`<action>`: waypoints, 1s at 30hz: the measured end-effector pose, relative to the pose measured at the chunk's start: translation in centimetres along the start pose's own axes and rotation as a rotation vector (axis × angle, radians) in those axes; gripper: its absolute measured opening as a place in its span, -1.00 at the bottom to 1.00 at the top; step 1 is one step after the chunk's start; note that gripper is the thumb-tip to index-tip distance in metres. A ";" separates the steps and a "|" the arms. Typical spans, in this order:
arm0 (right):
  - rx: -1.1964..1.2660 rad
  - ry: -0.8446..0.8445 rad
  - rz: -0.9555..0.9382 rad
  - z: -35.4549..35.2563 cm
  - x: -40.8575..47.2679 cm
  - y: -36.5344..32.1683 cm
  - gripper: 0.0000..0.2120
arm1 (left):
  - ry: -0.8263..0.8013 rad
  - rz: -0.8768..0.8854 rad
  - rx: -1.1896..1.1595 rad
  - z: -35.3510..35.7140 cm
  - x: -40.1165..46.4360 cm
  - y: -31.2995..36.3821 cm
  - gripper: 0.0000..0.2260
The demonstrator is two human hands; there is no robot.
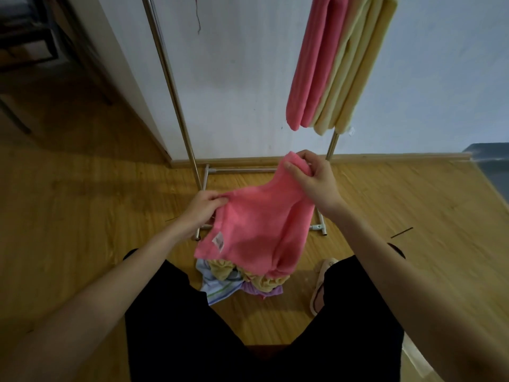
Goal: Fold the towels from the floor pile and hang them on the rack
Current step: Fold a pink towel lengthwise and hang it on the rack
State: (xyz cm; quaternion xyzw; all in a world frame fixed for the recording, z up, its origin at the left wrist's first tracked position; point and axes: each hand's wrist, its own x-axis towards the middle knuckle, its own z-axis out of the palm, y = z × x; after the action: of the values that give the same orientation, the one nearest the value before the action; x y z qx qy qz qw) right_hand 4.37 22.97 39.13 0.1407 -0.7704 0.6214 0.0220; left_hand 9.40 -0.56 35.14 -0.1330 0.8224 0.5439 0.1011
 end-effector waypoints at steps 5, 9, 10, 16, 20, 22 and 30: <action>-0.097 0.051 -0.052 1.5 -2.1 2.2 -0.93 | 0.154 0.040 -0.060 -0.8 -0.7 -0.1 -0.70; -0.220 0.060 -0.134 1.6 -3.1 3.1 -0.90 | 0.205 0.095 -0.100 -1.5 -1.6 0.7 -0.71; -0.234 0.057 -0.161 1.6 -3.2 3.2 -0.90 | 0.213 0.117 -0.093 -1.6 -1.8 0.9 -0.71; -0.343 0.064 -0.324 2.6 -4.2 3.1 -0.89 | 0.319 0.153 -0.063 -2.1 -2.1 2.0 -0.72; -0.247 0.028 -0.347 4.1 -4.8 1.6 -0.87 | 0.349 0.144 -0.049 -2.3 -2.4 2.6 -0.71; -0.294 -0.051 -0.431 4.6 -4.9 1.3 -0.88 | 0.365 0.116 -0.048 -2.4 -2.7 2.9 -0.70; -0.408 -0.418 -0.485 6.4 -6.1 1.6 -0.73 | 0.397 0.017 -0.100 -1.8 -3.1 3.6 -0.72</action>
State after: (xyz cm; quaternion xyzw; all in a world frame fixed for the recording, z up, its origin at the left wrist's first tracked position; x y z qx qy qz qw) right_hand 10.73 18.21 34.90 0.4353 -0.8107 0.3897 0.0385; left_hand 11.09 -0.59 39.89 -0.2357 0.7992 0.5479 -0.0742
